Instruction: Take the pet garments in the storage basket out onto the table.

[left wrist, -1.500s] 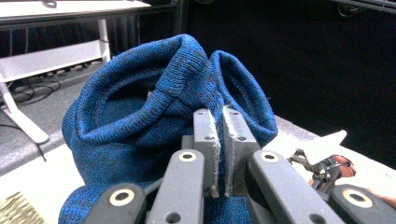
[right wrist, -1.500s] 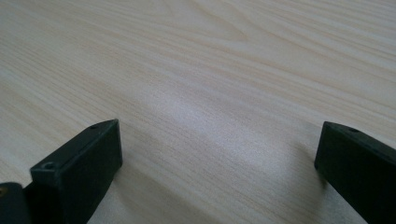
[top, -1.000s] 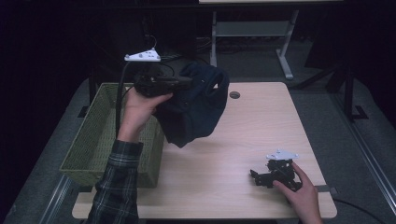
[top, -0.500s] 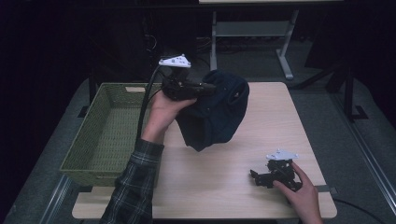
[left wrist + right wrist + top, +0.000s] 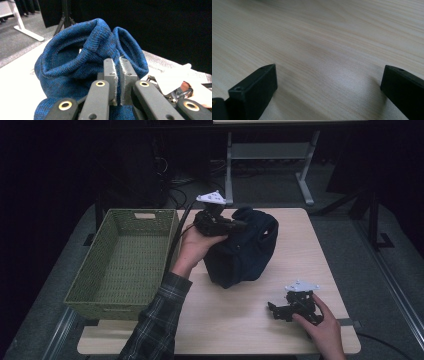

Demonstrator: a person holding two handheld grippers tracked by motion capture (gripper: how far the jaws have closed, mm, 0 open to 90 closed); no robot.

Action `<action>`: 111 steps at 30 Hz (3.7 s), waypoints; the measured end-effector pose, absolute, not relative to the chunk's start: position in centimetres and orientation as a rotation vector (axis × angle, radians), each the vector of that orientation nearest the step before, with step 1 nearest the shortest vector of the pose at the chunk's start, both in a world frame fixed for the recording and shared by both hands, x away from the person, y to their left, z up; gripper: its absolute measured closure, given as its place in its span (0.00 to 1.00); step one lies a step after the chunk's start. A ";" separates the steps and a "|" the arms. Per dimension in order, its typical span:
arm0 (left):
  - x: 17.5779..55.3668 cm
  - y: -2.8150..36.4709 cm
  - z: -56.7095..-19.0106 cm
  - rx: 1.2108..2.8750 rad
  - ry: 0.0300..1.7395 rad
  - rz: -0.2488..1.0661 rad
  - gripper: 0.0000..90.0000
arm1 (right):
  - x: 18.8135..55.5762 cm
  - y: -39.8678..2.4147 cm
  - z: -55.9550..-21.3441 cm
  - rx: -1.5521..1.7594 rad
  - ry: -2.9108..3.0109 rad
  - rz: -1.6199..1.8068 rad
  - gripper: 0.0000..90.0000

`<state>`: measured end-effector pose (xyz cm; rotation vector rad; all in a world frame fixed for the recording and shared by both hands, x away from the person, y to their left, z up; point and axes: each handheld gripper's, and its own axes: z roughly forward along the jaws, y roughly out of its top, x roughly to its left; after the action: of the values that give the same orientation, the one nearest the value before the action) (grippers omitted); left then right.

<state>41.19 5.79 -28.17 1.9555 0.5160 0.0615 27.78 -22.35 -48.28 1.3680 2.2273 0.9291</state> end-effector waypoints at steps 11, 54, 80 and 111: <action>42.0 2.9 -31.9 2.009 0.517 0.035 0.95 | 27.8 -22.3 -48.3 1.367 2.229 0.930 0.00; 43.0 0.2 -39.6 2.163 0.606 0.089 0.38 | 27.7 -22.3 -48.3 1.363 2.236 0.935 0.00; 38.6 5.3 -38.1 2.170 0.660 0.253 0.16 | 27.7 -22.3 -48.3 1.358 2.237 0.933 0.01; 30.9 11.4 -44.5 2.170 0.791 0.336 0.16 | 27.6 -22.3 -48.3 1.355 2.238 0.932 0.01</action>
<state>30.92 11.39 -44.45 2.1702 0.7912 0.3364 27.64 -22.32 -48.30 1.3551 2.2381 0.9319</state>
